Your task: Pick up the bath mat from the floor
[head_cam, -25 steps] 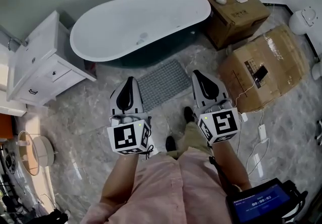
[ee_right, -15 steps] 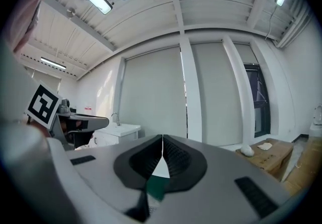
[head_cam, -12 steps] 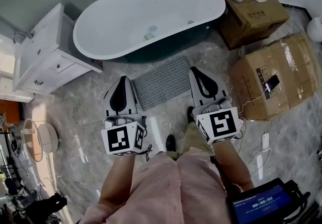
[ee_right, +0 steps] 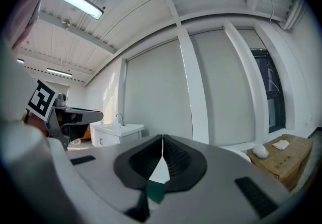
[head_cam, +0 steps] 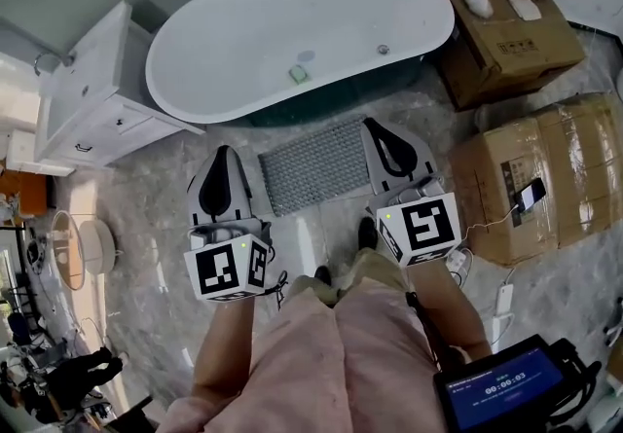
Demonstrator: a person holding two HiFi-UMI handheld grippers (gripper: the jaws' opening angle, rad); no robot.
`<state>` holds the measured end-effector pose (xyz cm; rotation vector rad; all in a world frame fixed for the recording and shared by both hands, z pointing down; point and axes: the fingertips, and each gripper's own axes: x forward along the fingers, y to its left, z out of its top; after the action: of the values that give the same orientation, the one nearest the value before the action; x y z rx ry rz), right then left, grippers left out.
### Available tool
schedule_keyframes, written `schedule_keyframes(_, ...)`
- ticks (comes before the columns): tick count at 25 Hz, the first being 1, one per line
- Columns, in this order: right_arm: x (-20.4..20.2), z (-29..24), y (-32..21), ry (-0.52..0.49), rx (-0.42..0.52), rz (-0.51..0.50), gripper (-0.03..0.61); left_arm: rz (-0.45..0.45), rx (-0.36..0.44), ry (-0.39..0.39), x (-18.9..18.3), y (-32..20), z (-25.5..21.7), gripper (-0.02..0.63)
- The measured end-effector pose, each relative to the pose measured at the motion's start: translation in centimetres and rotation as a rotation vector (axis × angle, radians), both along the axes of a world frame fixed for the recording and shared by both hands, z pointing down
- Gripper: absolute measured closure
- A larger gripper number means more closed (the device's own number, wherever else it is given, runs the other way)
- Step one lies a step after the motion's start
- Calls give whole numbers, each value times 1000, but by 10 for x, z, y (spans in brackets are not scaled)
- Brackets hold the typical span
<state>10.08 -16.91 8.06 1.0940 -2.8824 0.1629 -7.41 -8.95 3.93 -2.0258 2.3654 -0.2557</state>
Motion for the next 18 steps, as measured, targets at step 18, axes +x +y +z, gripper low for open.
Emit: schedule_keyframes(18,-70,-10,-37,28,27,-141,561,-161,33,44,-66,4,0,589)
